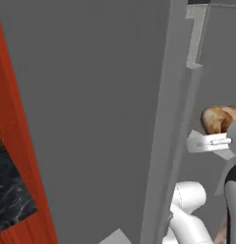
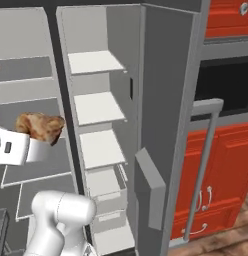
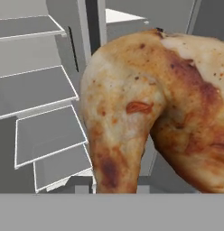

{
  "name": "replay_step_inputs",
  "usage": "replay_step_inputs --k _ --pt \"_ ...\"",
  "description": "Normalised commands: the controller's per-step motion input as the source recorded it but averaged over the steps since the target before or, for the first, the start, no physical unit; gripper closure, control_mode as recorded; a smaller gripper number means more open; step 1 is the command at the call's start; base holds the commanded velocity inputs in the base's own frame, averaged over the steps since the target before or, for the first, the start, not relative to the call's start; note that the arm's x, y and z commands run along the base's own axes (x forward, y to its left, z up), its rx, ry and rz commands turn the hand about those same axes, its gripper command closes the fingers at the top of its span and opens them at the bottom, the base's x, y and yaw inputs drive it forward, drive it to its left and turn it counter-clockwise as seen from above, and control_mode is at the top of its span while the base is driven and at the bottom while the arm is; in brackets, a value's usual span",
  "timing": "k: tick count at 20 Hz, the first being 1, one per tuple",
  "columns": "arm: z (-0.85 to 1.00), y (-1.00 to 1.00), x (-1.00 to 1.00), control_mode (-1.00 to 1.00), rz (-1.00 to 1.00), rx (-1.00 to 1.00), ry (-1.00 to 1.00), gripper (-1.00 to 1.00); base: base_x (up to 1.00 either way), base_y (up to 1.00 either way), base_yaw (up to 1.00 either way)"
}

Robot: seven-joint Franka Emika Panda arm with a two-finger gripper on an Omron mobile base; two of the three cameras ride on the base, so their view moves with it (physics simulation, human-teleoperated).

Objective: Gather the bell pepper and tomato from the fridge and place them on a tray on the dining counter. Then gather the chicken drumsticks from the fridge and place them on the other tray.

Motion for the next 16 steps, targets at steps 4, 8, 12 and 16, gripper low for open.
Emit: replay_step_inputs --k 4,8,12,16 --pt "0.00 0.00 0.00 1.00 0.00 0.00 0.00 1.00 -0.29 -0.18 -0.44" --pt "0.00 0.00 0.00 1.00 0.00 0.00 0.00 1.00 -0.33 -0.40 -0.40" --pt "0.00 0.00 0.00 1.00 0.00 0.00 0.00 1.00 -0.48 -0.20 -0.46" --pt "0.00 0.00 0.00 1.00 0.00 0.00 0.00 1.00 -0.54 -0.48 -0.39"
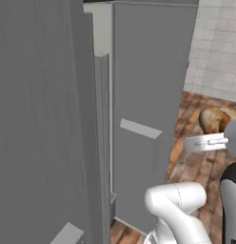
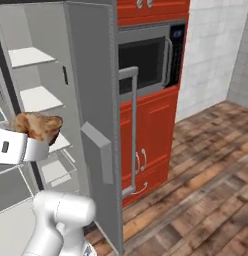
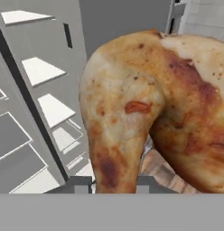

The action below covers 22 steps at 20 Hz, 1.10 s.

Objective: Gather the bell pepper and tomato from the fridge and place them on a tray on the dining counter. Then gather the chicken drumsticks from the fridge and place them on the other tray.

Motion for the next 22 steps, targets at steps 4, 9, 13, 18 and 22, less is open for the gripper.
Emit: replay_step_inputs --k 4,9,13,18,22 --pt "0.00 0.00 0.00 1.00 0.00 0.00 0.00 1.00 -0.71 -0.46 -0.40" --pt "0.00 0.00 0.00 1.00 0.00 0.00 0.00 1.00 -0.87 -0.31 -0.40" --pt "0.00 0.00 0.00 1.00 0.00 0.00 0.00 1.00 -0.98 -0.17 -0.40" --pt "0.00 0.00 0.00 1.00 0.00 0.00 0.00 1.00 -1.00 -0.01 -0.42" --pt "0.00 0.00 0.00 1.00 0.00 0.00 0.00 1.00 -1.00 0.00 -0.43"
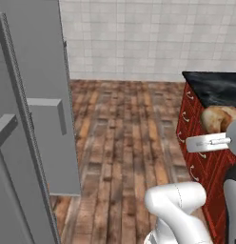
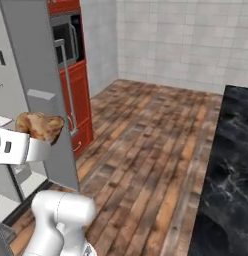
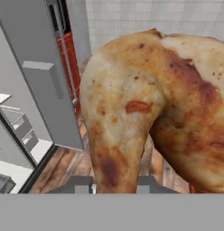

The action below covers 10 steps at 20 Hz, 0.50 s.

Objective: Gather the bell pepper and tomato from the fridge and place them on a tray on the dining counter. Then gather the chicken drumsticks from the fridge and place them on the other tray.

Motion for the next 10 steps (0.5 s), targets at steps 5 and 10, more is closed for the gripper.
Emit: replay_step_inputs --k 5,10 --pt "0.00 0.00 0.00 1.00 0.00 0.00 0.00 1.00 -1.00 0.00 -0.42" --pt "0.00 0.00 0.00 1.00 0.00 0.00 0.00 1.00 -1.00 0.00 -0.39"
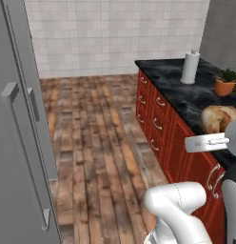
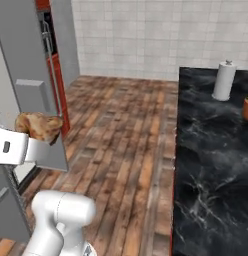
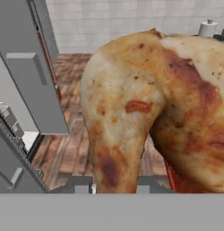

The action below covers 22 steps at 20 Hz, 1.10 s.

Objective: Gather the bell pepper and tomato from the fridge and place them on a tray on the dining counter. Then gather the chicken drumsticks from the fridge and place them on the other tray.

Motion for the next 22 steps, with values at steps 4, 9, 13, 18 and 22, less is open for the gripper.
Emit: replay_step_inputs --k 4,9,13,18,22 --pt "0.00 0.00 0.00 1.00 0.00 0.00 0.00 1.00 -1.00 0.00 -0.37" --pt "0.00 0.00 0.00 1.00 0.00 0.00 0.00 1.00 -1.00 -0.15 -0.27" --pt "0.00 0.00 0.00 1.00 0.00 0.00 0.00 1.00 -0.83 -0.49 -0.21" --pt "0.00 0.00 0.00 1.00 0.00 0.00 0.00 1.00 -0.06 -0.99 -0.03" --pt "0.00 0.00 0.00 1.00 0.00 0.00 0.00 1.00 0.01 -1.00 0.00"
